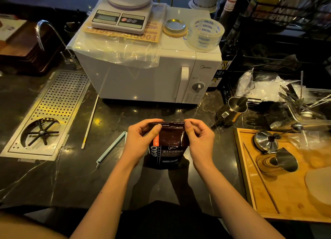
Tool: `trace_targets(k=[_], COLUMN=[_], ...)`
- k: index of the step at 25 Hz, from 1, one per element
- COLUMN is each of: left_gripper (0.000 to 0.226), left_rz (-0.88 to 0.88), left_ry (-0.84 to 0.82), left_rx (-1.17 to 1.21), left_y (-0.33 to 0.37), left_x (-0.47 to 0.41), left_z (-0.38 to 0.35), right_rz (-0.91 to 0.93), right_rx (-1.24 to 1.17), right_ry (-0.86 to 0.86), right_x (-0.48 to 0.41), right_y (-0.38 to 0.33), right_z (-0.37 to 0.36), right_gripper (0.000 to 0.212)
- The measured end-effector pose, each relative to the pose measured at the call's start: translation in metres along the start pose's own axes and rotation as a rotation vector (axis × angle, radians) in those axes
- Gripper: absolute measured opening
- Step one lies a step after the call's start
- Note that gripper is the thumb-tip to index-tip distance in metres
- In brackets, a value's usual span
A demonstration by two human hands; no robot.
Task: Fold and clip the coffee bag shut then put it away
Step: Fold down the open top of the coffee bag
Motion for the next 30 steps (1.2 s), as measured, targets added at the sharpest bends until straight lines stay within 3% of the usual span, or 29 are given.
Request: trace_targets(k=[8, 16, 22, 30], left_gripper=[0.015, 0.021, 0.014, 0.007], left_rz=[-0.027, 0.015, -0.123, -0.077], left_ry=[0.020, -0.023, -0.032, -0.011], left_rx=[-0.100, -0.056, -0.237, -0.173], left_y=[-0.006, -0.009, -0.004, 0.006], left_x=[-0.005, 0.001, -0.006, 0.001], left_z=[0.005, 0.007, 0.010, 0.009], right_rz=[-0.012, 0.063, 0.062, 0.102], right_rx=[0.059, 0.188, 0.192, 0.181], right_ry=[-0.189, -0.073, -0.071, -0.118], right_x=[0.005, 0.002, 0.002, 0.004], right_y=[0.003, 0.009, 0.009, 0.002], right_z=[0.004, 0.002, 0.001, -0.019], right_gripper=[0.018, 0.019, 0.020, 0.015])
Point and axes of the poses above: each hand's wrist, its own x-axis away from the middle knuckle, its own z-axis out of the back of the hand, y = z × x, the point moved 5 cm from there along -x, towards the middle knuckle, and after that the axes turned 12 degrees about y, right-handed, at the moved point
